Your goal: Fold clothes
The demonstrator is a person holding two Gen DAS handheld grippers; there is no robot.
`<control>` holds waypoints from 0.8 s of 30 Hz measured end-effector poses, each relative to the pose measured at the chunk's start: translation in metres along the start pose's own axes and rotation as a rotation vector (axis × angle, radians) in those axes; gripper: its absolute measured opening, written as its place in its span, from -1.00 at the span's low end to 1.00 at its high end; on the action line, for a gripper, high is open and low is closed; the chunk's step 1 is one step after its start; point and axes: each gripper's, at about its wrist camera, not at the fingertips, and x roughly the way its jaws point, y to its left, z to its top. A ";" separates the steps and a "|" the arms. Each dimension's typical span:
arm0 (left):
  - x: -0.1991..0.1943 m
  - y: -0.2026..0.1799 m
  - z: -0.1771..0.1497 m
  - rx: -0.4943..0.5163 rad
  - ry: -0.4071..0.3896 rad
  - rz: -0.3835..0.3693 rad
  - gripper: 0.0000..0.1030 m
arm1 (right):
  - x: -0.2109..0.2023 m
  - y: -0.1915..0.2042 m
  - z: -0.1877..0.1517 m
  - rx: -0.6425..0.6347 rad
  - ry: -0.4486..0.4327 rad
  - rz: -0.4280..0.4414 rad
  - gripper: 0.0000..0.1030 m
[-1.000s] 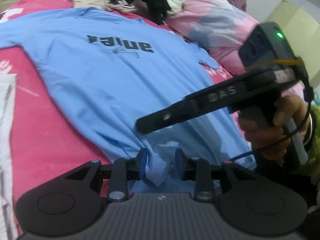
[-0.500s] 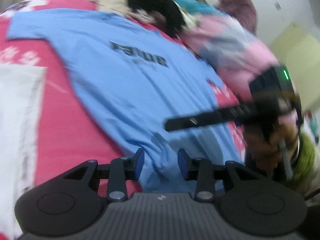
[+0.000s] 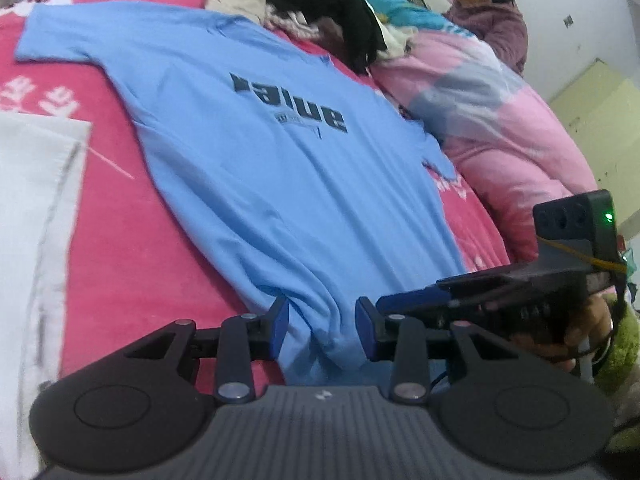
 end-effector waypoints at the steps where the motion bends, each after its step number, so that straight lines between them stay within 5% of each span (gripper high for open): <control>1: 0.002 -0.001 0.001 0.000 0.004 -0.002 -0.30 | 0.002 0.002 -0.002 -0.017 0.008 0.001 -0.06; 4: 0.001 -0.002 0.005 0.003 0.000 -0.004 -0.30 | 0.010 0.007 -0.004 -0.064 0.017 0.000 -0.18; 5: -0.001 -0.003 0.006 0.002 -0.002 -0.002 -0.30 | 0.013 0.007 -0.004 -0.071 0.022 0.002 -0.37; 6: -0.003 -0.002 0.007 0.000 -0.004 0.001 -0.30 | 0.015 0.008 -0.004 -0.070 0.028 0.001 -0.83; 7: -0.007 -0.001 0.008 -0.008 -0.007 0.005 -0.30 | 0.017 0.010 -0.004 -0.081 0.033 0.004 -0.88; 13: -0.047 0.016 0.001 -0.088 -0.046 0.038 -0.30 | 0.012 0.050 -0.008 -0.283 -0.018 0.117 -0.92; 19: -0.090 0.040 -0.017 -0.168 -0.078 0.152 -0.29 | 0.042 0.090 -0.009 -0.416 0.011 0.341 -0.91; 24: -0.105 0.064 -0.036 -0.225 -0.053 0.274 -0.29 | 0.103 0.113 -0.016 -0.374 0.197 0.527 -0.81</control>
